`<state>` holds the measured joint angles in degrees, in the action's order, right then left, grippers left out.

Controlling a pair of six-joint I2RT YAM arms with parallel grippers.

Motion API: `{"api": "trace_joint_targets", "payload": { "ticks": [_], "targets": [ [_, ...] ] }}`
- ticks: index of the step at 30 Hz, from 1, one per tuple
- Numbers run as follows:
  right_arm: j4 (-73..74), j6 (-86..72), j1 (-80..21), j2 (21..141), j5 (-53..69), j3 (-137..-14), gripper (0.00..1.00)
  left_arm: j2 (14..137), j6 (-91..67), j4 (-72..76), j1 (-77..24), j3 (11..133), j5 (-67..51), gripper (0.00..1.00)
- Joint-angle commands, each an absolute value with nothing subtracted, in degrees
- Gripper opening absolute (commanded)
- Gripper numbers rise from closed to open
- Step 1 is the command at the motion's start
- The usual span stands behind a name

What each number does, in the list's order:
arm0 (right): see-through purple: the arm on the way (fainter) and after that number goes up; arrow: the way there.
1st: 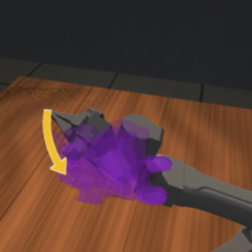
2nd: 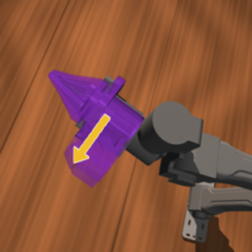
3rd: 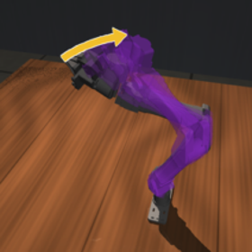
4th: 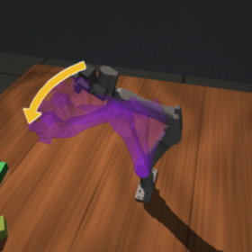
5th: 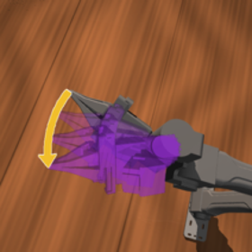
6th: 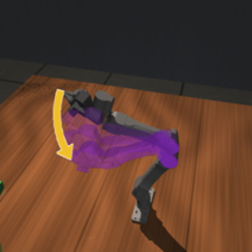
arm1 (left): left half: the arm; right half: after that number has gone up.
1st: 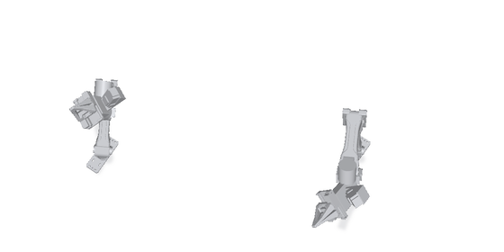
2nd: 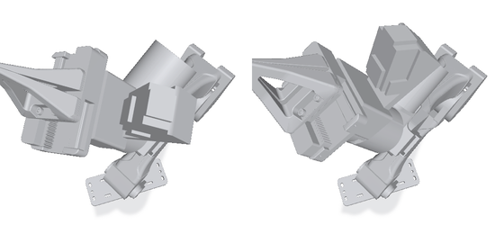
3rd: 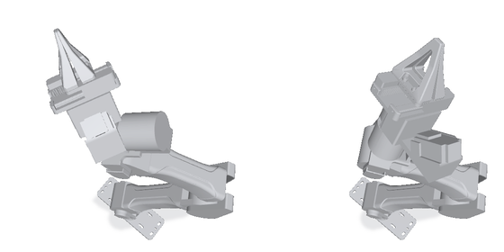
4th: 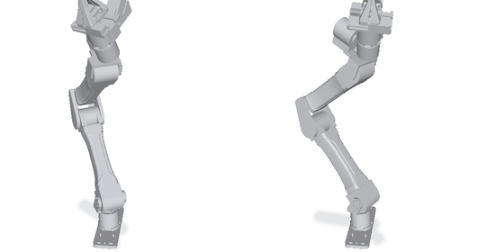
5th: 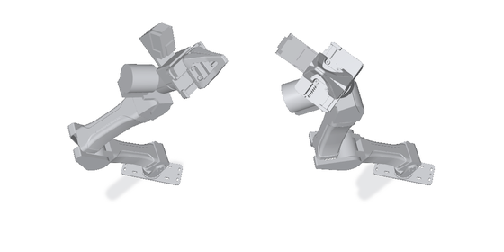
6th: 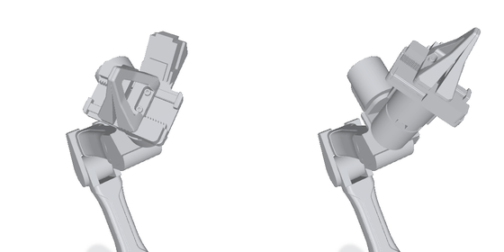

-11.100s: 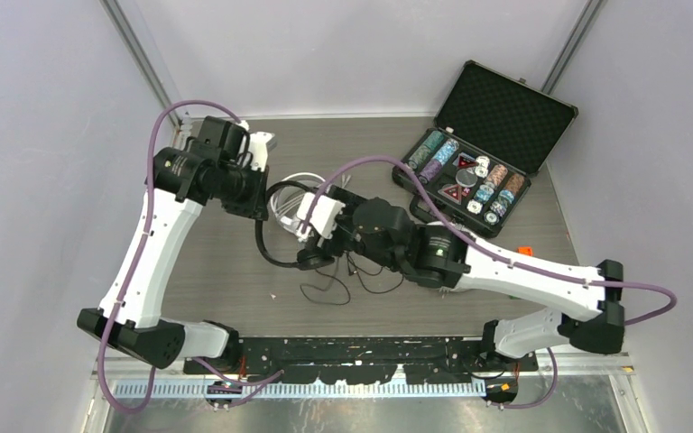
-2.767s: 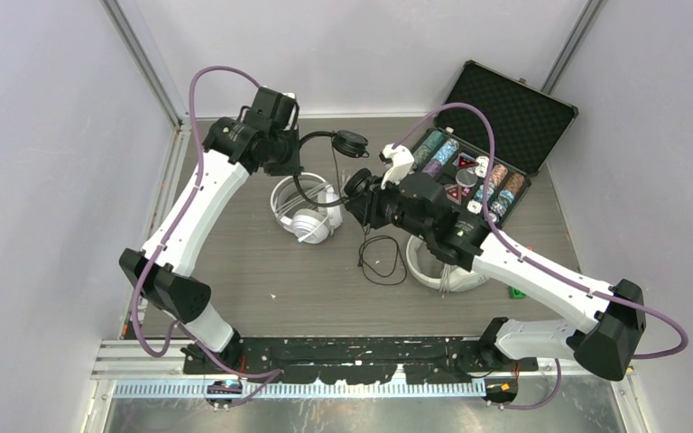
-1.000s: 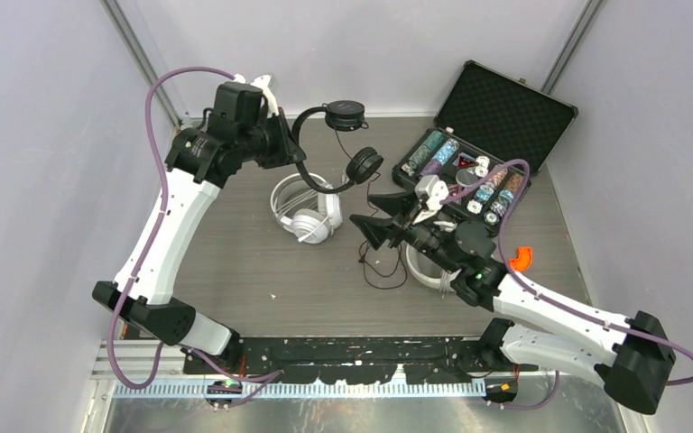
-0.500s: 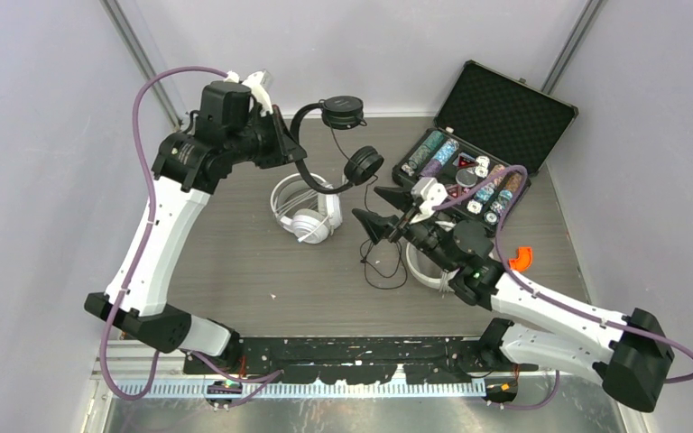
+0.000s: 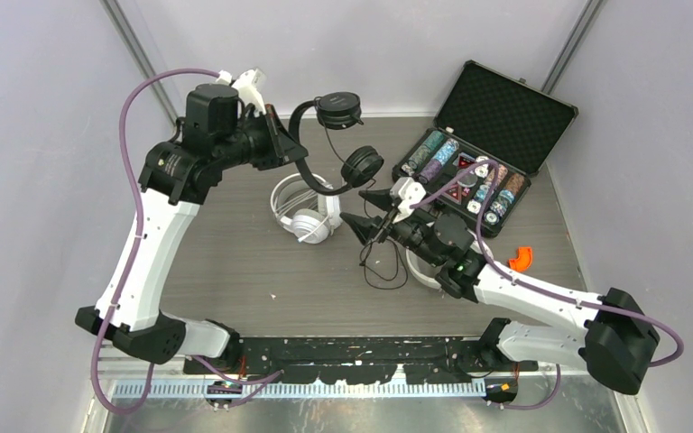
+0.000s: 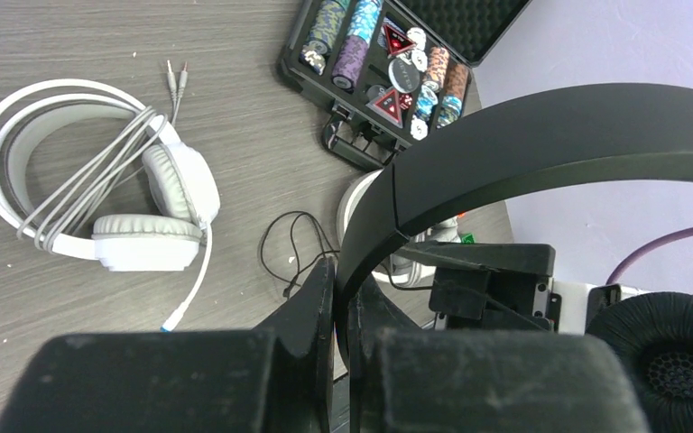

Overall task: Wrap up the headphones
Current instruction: Wrap the headphones cable around the headphones.

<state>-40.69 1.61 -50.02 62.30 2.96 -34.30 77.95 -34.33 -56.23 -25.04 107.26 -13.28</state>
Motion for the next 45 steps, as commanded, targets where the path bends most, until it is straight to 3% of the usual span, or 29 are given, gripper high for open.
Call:
{"api": "trace_joint_targets", "payload": {
  "ticks": [1,4,7,8,17,21,39,45],
  "targets": [
    [-40.5,1.6,-50.0,63.3,8.5,-38.7,0.63,75.6,-36.0,-50.2,-24.6,106.5,-15.5,0.0],
    [-35.9,0.2,-50.0,63.1,9.2,-40.2,0.36,75.7,-37.0,-48.4,-24.0,105.9,-15.3,0.0],
    [-33.2,-2.7,-50.0,62.5,10.6,-41.3,0.03,76.2,-39.2,-43.2,-22.4,106.0,-15.4,0.0],
    [-32.3,-3.6,-50.1,62.4,10.8,-41.7,0.01,76.6,-40.3,-42.2,-21.7,106.6,-15.5,0.0],
    [-16.6,-1.9,-50.1,58.9,9.0,-43.8,0.0,78.0,-48.5,-33.2,-15.9,104.2,-19.2,0.0],
    [-16.7,-0.8,-49.5,56.6,0.9,-41.9,0.0,76.9,-47.4,-34.1,-14.3,101.9,-19.5,0.0],
    [-17.8,-3.8,-47.4,51.3,0.9,-37.4,0.0,78.3,-38.2,-45.5,-6.2,106.5,-15.0,0.0],
    [-19.6,-4.4,-45.5,52.5,-4.0,-37.1,0.0,77.7,-35.5,-46.7,-5.6,105.7,-24.0,0.0]
  ]
}}
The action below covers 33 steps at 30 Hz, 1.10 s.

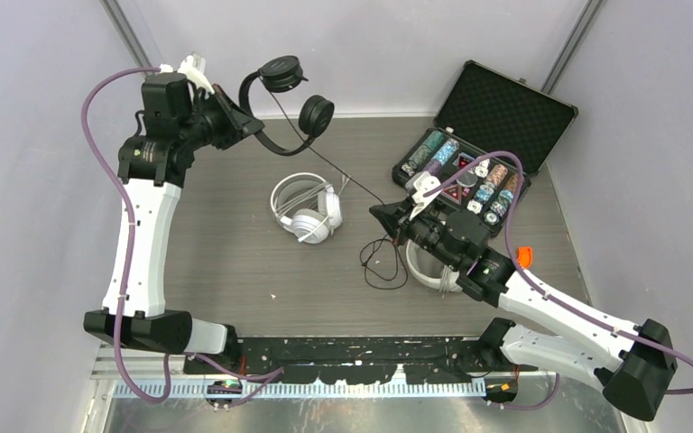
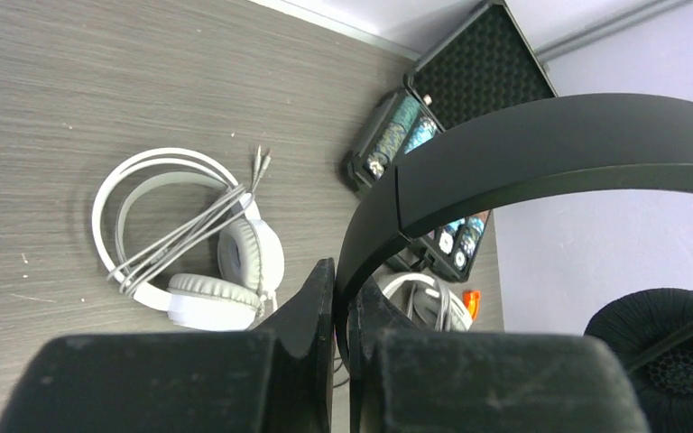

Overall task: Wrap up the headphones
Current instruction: Wrap the headphones cable around the headphones.

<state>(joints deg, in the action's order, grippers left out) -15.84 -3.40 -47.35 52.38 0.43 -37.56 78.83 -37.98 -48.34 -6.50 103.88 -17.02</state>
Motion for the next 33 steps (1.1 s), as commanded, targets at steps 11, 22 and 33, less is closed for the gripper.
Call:
{"api": "trace_joint_targets", "payload": {
  "ticks": [11,22,33],
  "targets": [
    [-13.2,-12.0,-34.9,59.8,3.8,-45.8,0.0,72.8,-16.5,-56.3,-5.6,97.9,-44.1,0.0],
    [4.7,-14.6,-34.1,63.9,9.0,-58.0,0.0,73.3,-7.6,-62.8,-10.6,94.7,-34.2,0.0],
    [11.9,-17.5,-33.5,70.3,19.6,-66.2,0.0,73.7,6.0,-62.5,-18.9,92.8,-35.0,0.0]
  ]
}}
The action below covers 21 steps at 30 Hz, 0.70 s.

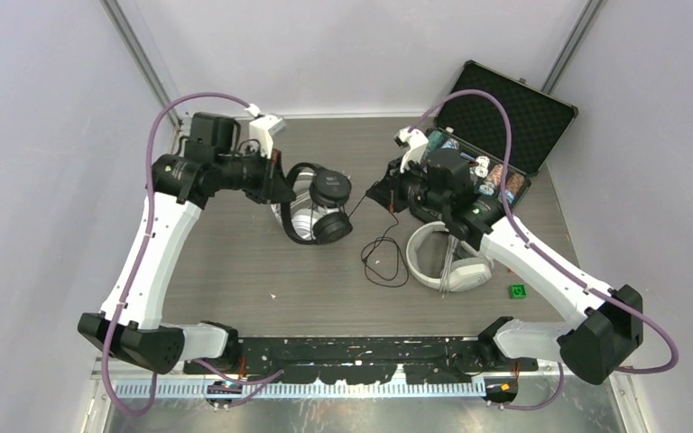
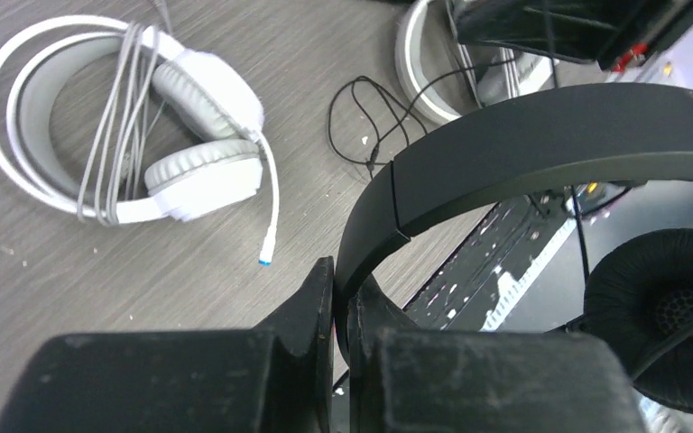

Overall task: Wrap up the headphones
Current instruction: Wrap the headphones cable around the headphones.

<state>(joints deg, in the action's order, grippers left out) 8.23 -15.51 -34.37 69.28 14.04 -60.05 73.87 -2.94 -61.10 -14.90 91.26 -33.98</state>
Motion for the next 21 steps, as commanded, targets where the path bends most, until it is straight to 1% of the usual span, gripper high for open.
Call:
{"api": "trace_joint_targets", "payload": {
  "ticks": [1,4,7,10,12,19,21],
  "targets": [
    [13.7,-18.2,-33.5,70.8,21.2,-67.6,0.0,74.4,7.1,-63.4,-19.7,93.4,-33.9,0.0],
    [19.5,-20.9,-33.6,72.4,27.4,-71.2,0.0,75.0,11.9,-64.4,-22.0,93.5,-31.7,0.0],
    [25.3,-23.8,-33.6,73.2,30.2,-73.9,0.0,72.6,17.2,-62.1,-23.6,90.1,-30.0,0.0],
    [26.6,-26.1,-33.6,71.8,33.5,-73.8,0.0,70.2,19.6,-58.1,-25.8,87.3,-24.0,0.0],
    [26.4,-26.5,-33.5,70.4,38.1,-73.3,0.0,69.4,22.8,-57.3,-28.3,86.1,-19.4,0.0],
    [30.0,-27.3,-32.9,69.3,40.5,-74.1,0.0,67.4,27.7,-52.2,-32.3,83.6,-10.4,0.0],
    [30.0,-29.0,-32.9,69.7,40.9,-74.1,0.0,66.3,29.4,-50.4,-32.8,82.8,-10.5,0.0]
  ]
}}
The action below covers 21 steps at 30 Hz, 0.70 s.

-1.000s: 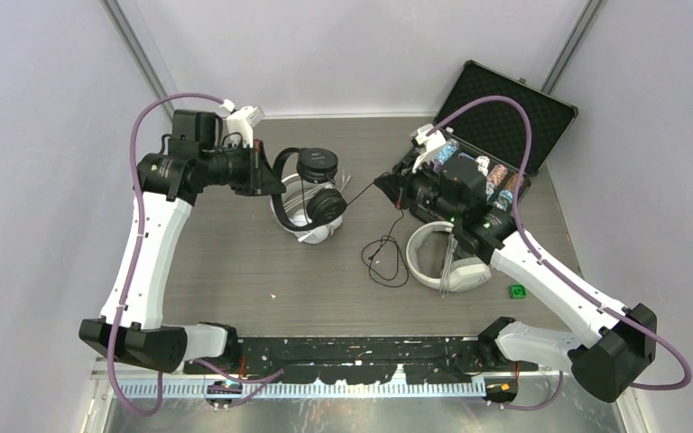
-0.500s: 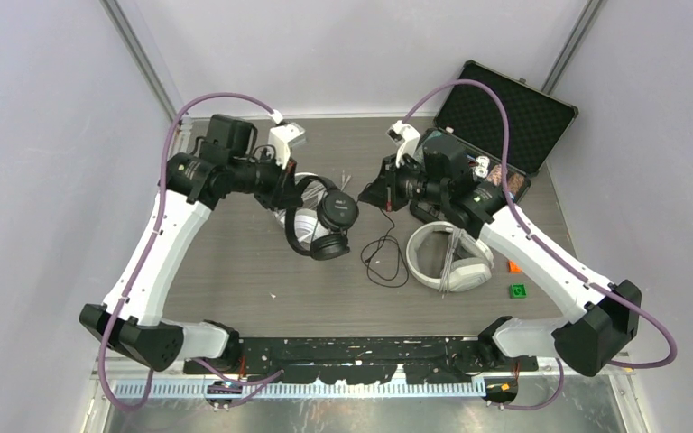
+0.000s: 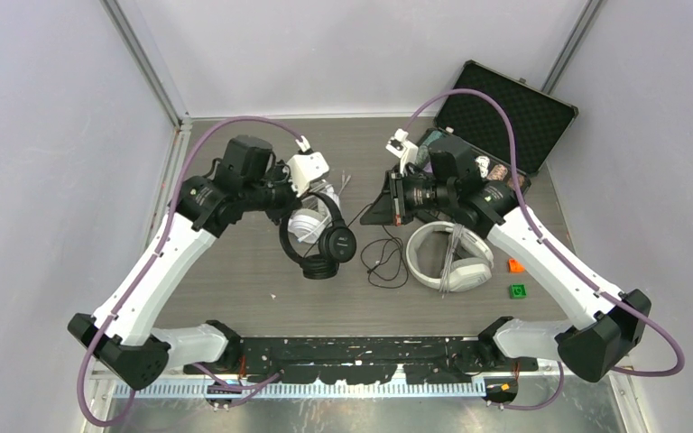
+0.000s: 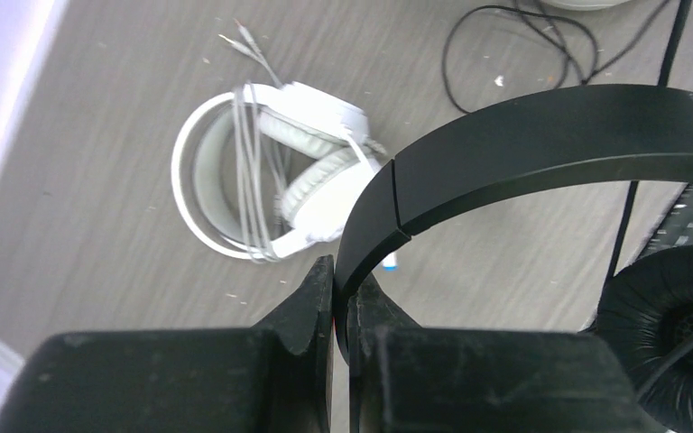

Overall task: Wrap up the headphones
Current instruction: Wrap the headphones cable around the headphones.

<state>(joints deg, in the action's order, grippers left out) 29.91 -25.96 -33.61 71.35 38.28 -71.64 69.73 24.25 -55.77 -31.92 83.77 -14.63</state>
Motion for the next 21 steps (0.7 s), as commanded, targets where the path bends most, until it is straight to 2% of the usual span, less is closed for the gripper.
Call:
{"api": "trace_joint_targets", "payload": {
  "ticks": [1,8,15,21],
  "targets": [
    [29.9,-30.1,-32.8,70.0,41.0,-74.1,0.0,65.6,30.5,-48.9,-33.1,82.0,-10.7,0.0],
    [24.9,-39.1,-32.7,71.8,48.6,-73.2,0.0,62.6,34.7,-42.9,-34.0,76.8,-6.6,0.0],
    [1.1,-57.1,-32.7,70.7,54.3,-63.8,0.04,62.8,34.7,-40.9,-34.2,76.1,1.8,0.0],
    [-5.7,-62.8,-32.8,72.7,53.7,-63.1,0.03,63.6,33.9,-39.9,-34.8,75.3,4.3,0.0]
  ]
}}
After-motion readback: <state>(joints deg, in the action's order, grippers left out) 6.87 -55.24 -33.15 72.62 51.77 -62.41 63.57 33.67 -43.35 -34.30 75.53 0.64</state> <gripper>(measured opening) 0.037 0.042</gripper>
